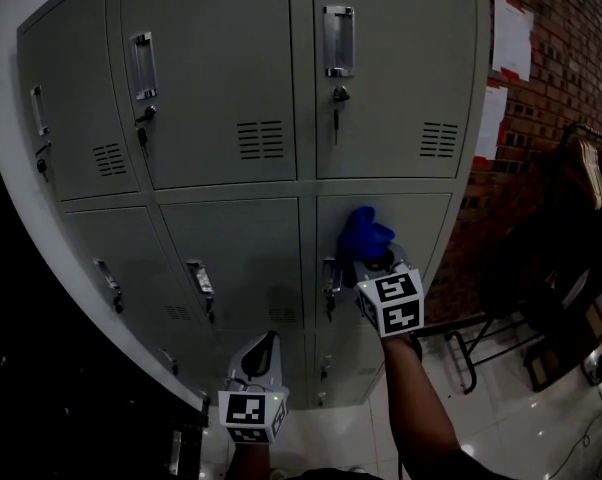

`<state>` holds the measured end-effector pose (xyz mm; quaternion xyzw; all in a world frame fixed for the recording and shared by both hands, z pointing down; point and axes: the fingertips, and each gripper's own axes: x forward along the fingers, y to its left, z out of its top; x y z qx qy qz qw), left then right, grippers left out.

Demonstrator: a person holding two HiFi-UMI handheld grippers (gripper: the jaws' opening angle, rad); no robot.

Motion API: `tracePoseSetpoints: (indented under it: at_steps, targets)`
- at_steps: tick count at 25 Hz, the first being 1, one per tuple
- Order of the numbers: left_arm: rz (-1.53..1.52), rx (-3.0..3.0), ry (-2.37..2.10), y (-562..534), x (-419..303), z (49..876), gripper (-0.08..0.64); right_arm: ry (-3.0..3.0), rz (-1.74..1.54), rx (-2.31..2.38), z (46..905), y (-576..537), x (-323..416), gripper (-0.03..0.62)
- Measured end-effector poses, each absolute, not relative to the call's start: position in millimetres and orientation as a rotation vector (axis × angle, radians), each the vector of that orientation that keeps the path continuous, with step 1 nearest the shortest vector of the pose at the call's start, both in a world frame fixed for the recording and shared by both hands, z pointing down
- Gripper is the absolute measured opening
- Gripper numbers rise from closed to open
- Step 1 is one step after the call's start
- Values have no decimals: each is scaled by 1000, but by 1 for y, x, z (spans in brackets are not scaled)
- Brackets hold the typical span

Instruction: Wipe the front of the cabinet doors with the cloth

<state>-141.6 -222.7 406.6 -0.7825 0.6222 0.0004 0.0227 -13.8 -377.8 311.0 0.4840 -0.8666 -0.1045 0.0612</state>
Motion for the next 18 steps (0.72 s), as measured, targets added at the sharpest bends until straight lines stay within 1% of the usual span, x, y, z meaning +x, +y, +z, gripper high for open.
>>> tracePoseSetpoints:
  at_steps: [11, 18]
  targets:
    - [30, -2414, 1927, -222, -140, 396, 15, -2487, -306, 1636, 323, -392, 72, 72]
    - [9, -2428, 1946, -218, -138, 409, 15, -2360, -247, 1740, 335, -400, 129, 74]
